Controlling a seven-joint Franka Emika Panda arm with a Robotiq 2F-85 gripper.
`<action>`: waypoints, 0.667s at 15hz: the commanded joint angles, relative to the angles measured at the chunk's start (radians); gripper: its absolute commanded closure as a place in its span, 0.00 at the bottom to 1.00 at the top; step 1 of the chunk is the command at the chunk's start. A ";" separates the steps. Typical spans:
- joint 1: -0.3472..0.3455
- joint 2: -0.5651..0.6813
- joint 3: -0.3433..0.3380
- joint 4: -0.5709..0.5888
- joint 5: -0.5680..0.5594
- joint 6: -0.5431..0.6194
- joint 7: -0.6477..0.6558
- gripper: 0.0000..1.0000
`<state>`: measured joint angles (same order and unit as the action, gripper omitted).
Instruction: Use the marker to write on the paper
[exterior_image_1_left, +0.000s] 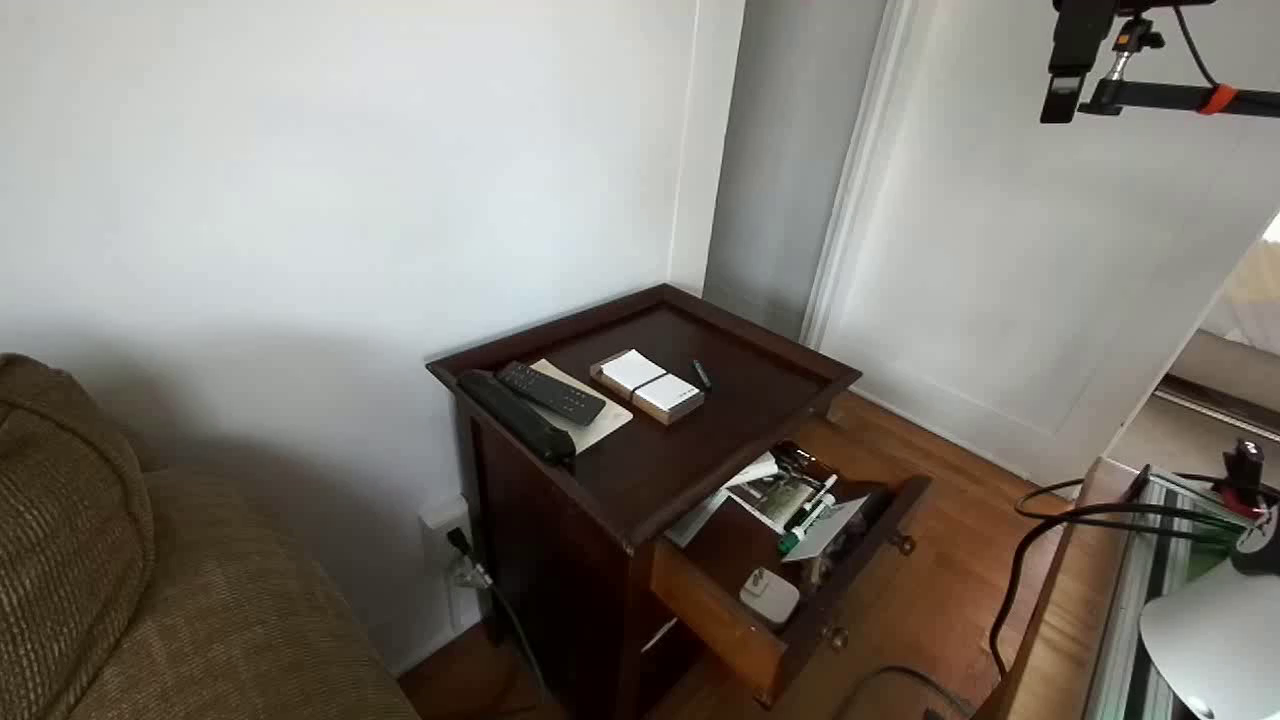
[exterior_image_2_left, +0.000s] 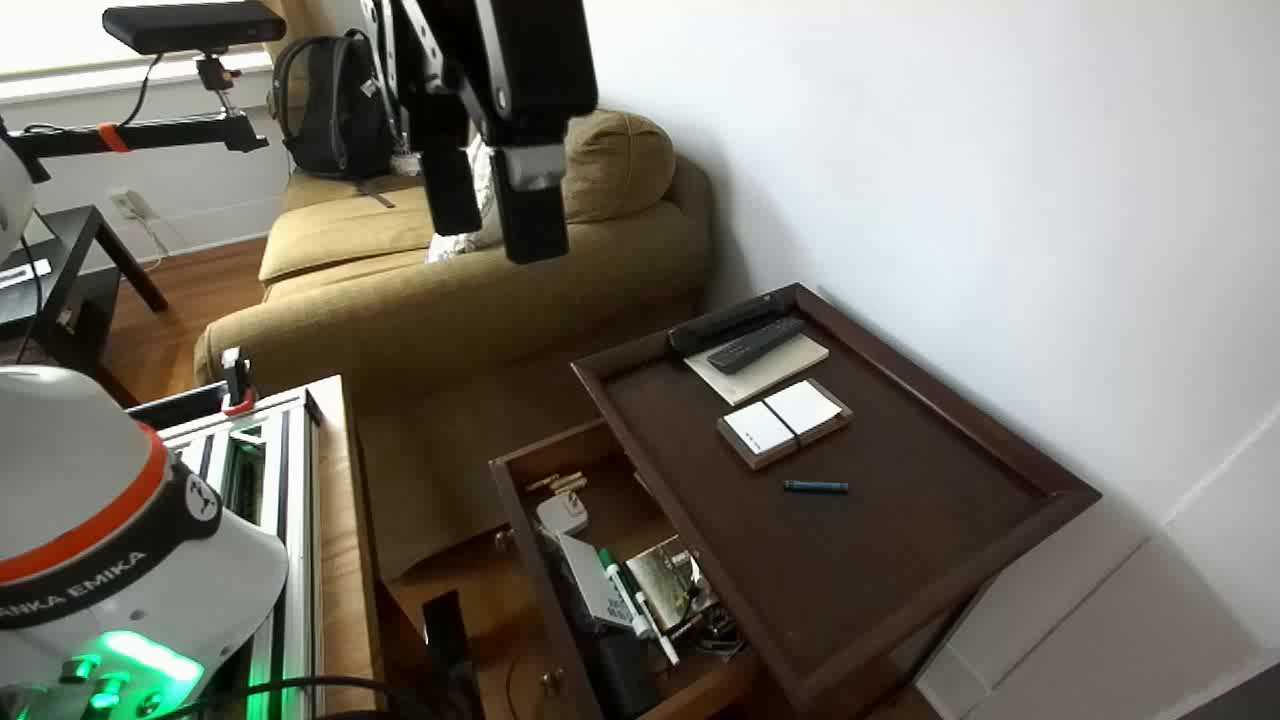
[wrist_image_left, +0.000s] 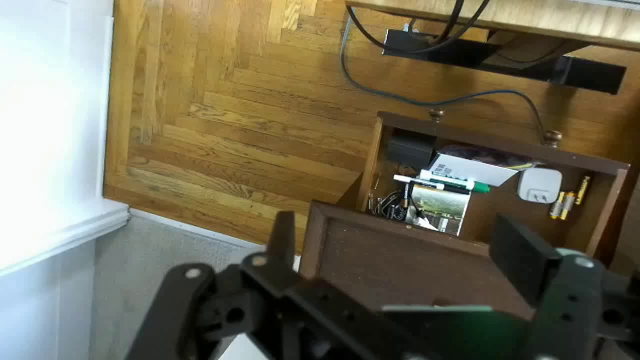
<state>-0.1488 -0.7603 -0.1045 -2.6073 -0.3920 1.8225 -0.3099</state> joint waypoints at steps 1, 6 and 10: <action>0.024 -0.001 -0.019 0.003 -0.012 -0.008 0.012 0.00; 0.001 0.052 -0.047 0.015 -0.010 0.032 0.045 0.00; -0.015 0.177 -0.148 0.023 0.040 0.199 0.081 0.00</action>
<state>-0.1564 -0.7038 -0.1829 -2.6036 -0.3866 1.9005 -0.2585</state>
